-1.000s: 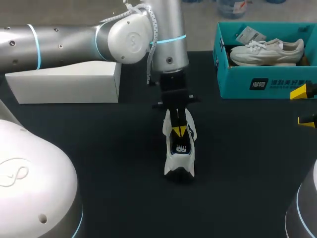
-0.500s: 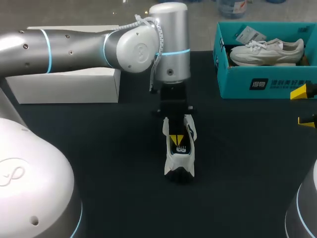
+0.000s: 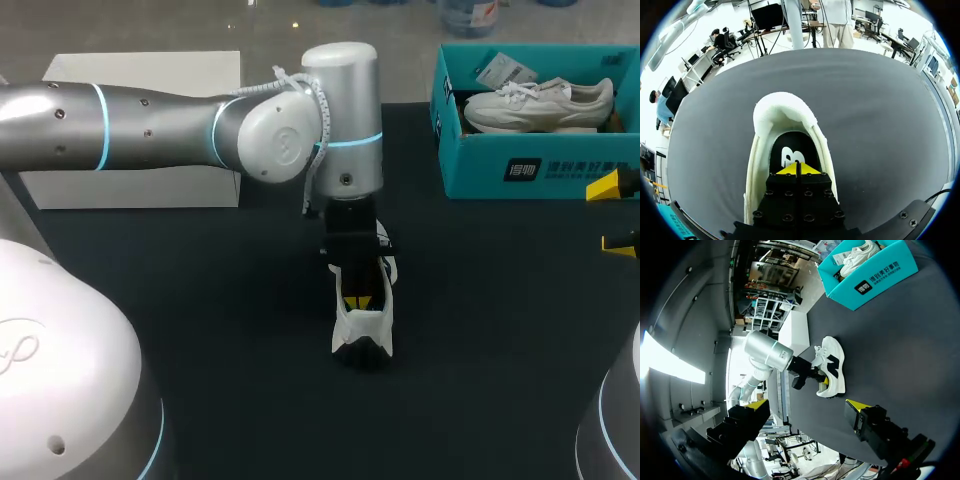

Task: Take the shoe out of the shoebox, open the shoe tongue, remove and reinsert the insole, then place the shoe into the shoebox

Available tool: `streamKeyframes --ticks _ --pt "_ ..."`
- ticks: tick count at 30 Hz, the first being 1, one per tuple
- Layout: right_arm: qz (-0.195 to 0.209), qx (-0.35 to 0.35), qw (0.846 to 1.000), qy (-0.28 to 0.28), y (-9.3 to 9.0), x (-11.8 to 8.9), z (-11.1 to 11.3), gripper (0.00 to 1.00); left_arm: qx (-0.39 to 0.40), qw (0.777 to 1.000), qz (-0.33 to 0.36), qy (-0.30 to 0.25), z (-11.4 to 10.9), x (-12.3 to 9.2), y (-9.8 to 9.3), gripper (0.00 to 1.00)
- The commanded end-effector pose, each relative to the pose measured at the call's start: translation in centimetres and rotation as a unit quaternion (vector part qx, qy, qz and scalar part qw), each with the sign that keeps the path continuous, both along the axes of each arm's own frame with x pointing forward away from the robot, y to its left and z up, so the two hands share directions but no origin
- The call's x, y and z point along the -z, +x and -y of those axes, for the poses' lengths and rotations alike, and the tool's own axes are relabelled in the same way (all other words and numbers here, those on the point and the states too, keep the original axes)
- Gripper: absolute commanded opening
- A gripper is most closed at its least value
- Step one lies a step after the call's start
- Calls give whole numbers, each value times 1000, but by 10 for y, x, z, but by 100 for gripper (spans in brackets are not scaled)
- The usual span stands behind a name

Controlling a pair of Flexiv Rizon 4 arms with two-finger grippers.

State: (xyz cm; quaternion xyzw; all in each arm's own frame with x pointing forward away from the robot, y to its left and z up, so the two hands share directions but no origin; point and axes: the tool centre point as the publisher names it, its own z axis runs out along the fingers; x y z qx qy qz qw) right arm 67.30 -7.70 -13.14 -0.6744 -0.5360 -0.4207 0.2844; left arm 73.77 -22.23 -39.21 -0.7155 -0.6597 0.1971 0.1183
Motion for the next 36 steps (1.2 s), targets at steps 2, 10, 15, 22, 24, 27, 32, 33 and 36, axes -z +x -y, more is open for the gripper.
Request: streamKeyframes --ticks 2,10,15,22,24,27,32,33,36 --pt "7 15 1000 -3 -11 -1 0 100 -6 999 26 -22 -4 -18 -7 0" --pt "7 15 1000 -3 -11 -1 0 100 4 997 73 -17 -5 -20 -17 0" --pt "7 15 1000 -3 -11 -1 0 100 6 998 59 -22 -4 -3 -23 0" --pt "7 15 1000 -3 -11 -1 0 100 -11 994 107 -18 4 23 -24 0" --pt "7 15 1000 -3 -11 -1 0 100 -15 994 104 -17 6 28 -22 0" --pt "7 15 1000 -3 -11 -1 0 100 -21 993 116 -12 8 34 -18 0" --pt "7 15 1000 -3 -11 -1 0 100 -12 992 124 -9 5 16 -15 0" --pt "7 15 1000 -3 -11 -1 0 100 -11 991 132 -12 4 11 -14 0" --pt "7 15 1000 -3 -11 -1 0 100 -12 987 158 -14 1 1 -8 0"
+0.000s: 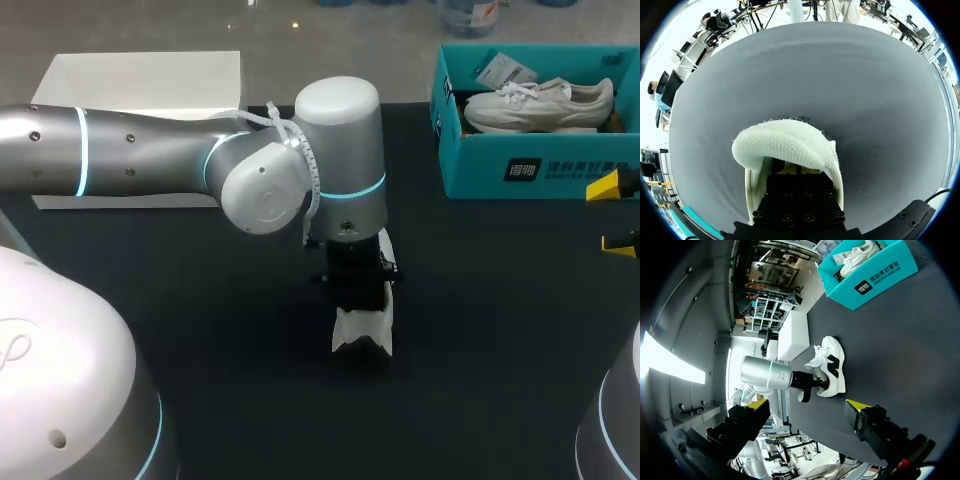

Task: Take the shoe out of the shoebox, open the shoe tongue, remove and reinsert the insole, then place the shoe into the shoebox

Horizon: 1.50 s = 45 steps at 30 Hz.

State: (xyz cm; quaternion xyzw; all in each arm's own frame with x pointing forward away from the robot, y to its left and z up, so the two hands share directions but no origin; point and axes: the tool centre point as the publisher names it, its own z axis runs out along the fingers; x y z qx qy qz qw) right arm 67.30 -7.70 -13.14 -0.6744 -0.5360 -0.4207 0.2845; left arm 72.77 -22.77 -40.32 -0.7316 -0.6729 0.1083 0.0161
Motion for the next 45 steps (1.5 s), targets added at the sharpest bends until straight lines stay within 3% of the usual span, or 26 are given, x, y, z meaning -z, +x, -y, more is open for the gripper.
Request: streamKeyframes --ticks 1,7,17,23,29,35,45 --pt "7 15 1000 -3 -10 -1 0 100 -3 999 33 0 -5 -11 4 0" --pt "7 15 1000 -3 -10 -1 0 100 -7 999 52 2 -1 -10 16 0" --pt "7 15 1000 -3 -10 -1 0 100 -15 998 55 24 3 13 20 0" --pt "7 15 1000 -3 -10 -1 0 100 -22 997 73 8 -1 -22 22 0" --pt "7 15 1000 -3 -10 -1 0 100 -37 988 148 -7 0 -48 33 0" --pt "7 15 1000 -3 -10 -1 0 100 -50 975 218 10 0 -48 45 0" --pt "7 15 1000 -3 -10 -1 0 100 -50 971 232 8 -1 -47 60 0"
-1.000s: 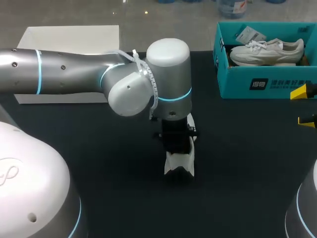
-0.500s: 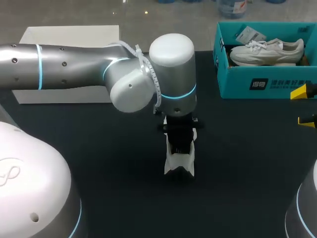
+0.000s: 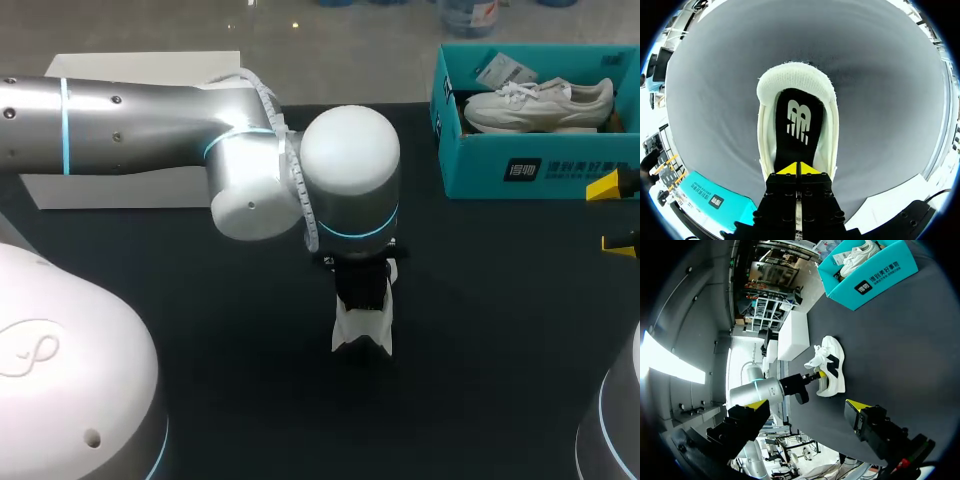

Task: Take the shoe out of the shoebox, open the shoe tongue, remove and reinsert the insole, then place the shoe into the shoebox

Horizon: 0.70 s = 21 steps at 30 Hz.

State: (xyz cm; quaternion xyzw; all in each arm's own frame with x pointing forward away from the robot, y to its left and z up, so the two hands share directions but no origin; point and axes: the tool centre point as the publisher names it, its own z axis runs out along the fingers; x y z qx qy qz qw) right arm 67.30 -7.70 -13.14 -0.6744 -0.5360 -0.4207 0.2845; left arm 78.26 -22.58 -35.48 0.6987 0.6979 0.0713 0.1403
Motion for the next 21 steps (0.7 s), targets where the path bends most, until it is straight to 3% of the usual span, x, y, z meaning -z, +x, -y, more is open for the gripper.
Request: streamKeyframes --ticks 1,4,5,6,7,11,13,21 --pt "7 15 1000 -3 -10 -1 0 100 8 1000 -1 -1 2 1 6 0" --pt "7 15 1000 -3 -10 -1 0 100 12 1000 6 -2 5 1 11 0" --pt "7 15 1000 -3 -10 -1 0 100 12 1000 9 1 6 2 13 9" --pt "7 15 1000 -3 -10 -1 0 100 12 1000 11 0 6 2 13 43" --pt "7 15 1000 -3 -10 -1 0 100 12 1000 11 1 6 2 14 63" --pt "7 15 1000 -3 -10 -1 0 100 13 1000 7 2 5 2 15 80" --pt "7 15 1000 -3 -10 -1 0 100 14 1000 7 5 5 2 17 95" --pt "7 15 1000 -3 -10 -1 0 100 16 1000 -3 13 2 -4 15 100"
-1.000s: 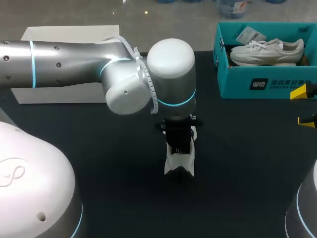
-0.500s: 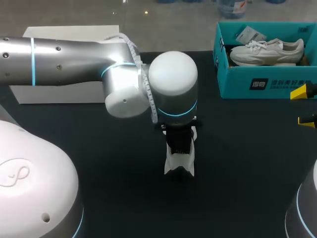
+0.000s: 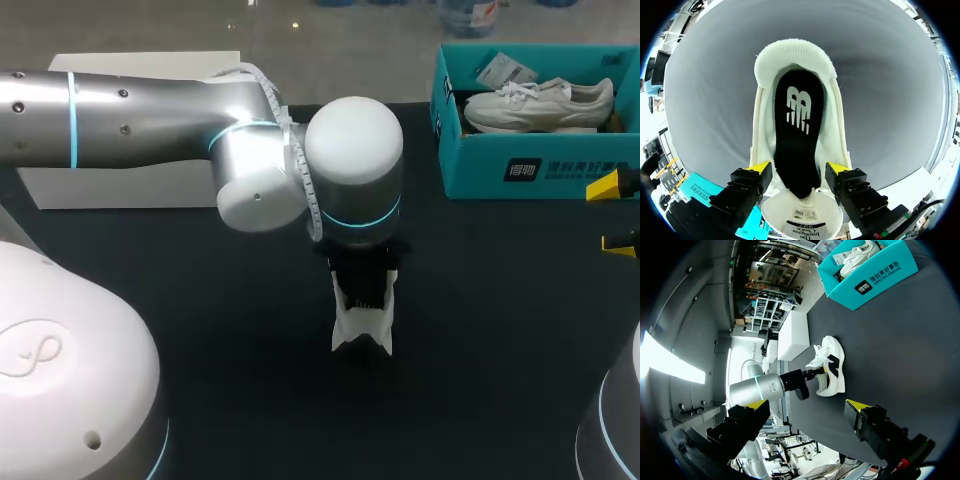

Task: Take the shoe out of the shoebox, open the shoe tongue, remove and reinsert the insole, then place the shoe into the shoebox

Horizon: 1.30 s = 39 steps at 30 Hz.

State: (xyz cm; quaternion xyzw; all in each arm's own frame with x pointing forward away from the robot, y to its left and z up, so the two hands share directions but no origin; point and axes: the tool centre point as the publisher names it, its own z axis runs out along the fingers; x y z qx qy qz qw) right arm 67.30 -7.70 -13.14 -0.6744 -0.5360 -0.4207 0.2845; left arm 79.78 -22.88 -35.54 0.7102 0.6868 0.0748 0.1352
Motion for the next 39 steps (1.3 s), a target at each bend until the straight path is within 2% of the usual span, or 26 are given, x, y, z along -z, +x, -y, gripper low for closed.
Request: streamKeyframes --ticks 1,15,16,17,18,19,21,22,25,30,39 --pt "7 15 1000 -3 -10 -1 0 100 1 1000 -2 5 -1 -5 0 100" --pt "7 15 1000 -3 -10 -1 0 100 -2 1000 5 9 3 -22 13 100" --pt "7 15 1000 -3 -10 -1 0 100 -4 1000 5 4 3 -26 14 96" --pt "7 15 1000 -3 -10 -1 0 100 -7 1000 10 1 2 -30 16 79" --pt "7 15 1000 -3 -10 -1 0 100 -8 1000 11 -1 2 -34 17 69" --pt "7 15 1000 -3 -10 -1 0 100 -9 1000 12 -4 1 -38 19 45" --pt "7 15 1000 -3 -10 -1 0 100 -13 1000 19 -7 1 -45 25 29" --pt "7 15 1000 -3 -10 -1 0 100 -14 1000 19 -7 1 -48 27 0" --pt "7 15 1000 -3 -10 -1 0 100 -11 1000 9 -11 1 -57 32 0" --pt "7 15 1000 -3 -10 -1 0 100 5 999 -39 4 5 -55 27 0" --pt "7 15 1000 -3 -10 -1 0 100 5 997 -67 25 8 -19 14 0"
